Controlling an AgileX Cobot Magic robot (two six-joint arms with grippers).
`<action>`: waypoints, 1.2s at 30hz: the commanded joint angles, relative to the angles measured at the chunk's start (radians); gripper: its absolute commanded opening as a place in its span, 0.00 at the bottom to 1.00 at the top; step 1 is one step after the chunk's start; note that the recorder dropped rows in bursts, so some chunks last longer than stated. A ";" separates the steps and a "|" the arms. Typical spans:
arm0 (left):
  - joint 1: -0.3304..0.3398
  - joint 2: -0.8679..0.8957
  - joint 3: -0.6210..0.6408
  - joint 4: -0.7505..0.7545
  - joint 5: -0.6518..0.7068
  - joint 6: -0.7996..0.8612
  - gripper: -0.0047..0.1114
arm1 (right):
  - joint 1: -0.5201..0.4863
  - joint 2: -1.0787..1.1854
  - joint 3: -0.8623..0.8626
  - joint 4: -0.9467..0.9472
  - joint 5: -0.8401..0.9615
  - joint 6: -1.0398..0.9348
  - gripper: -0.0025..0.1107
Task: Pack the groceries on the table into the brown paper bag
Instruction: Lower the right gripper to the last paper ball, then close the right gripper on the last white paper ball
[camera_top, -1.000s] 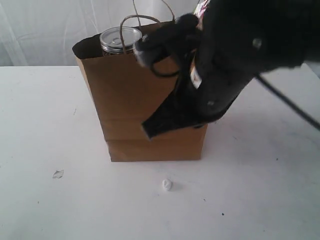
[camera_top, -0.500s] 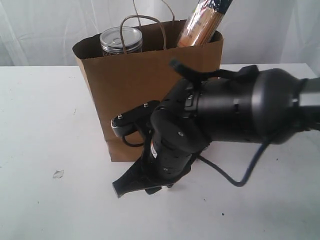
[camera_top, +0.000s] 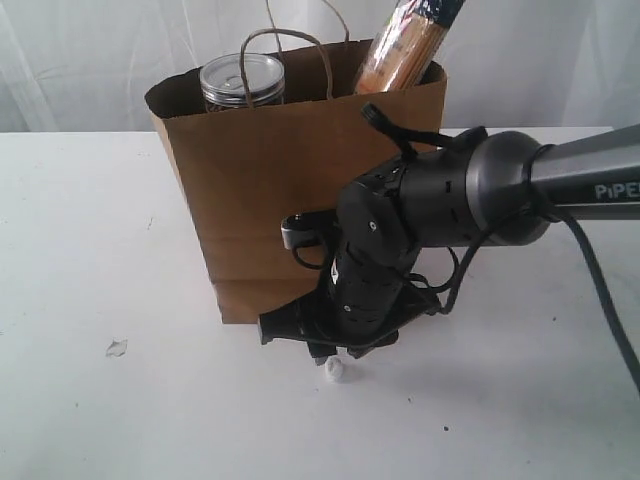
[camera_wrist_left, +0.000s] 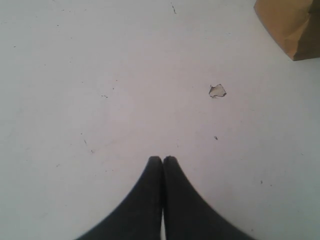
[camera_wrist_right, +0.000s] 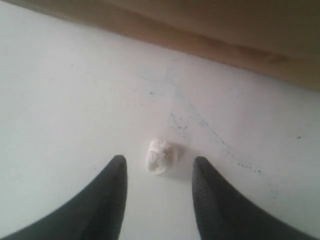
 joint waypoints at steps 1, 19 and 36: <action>0.002 -0.003 0.007 -0.007 0.007 0.000 0.04 | -0.006 0.019 -0.003 0.000 -0.004 -0.022 0.38; 0.002 -0.003 0.007 -0.007 0.007 0.000 0.04 | -0.006 0.074 -0.003 -0.015 -0.050 -0.048 0.32; 0.002 -0.003 0.007 -0.007 0.007 0.000 0.04 | -0.006 0.072 -0.003 -0.011 -0.041 -0.048 0.23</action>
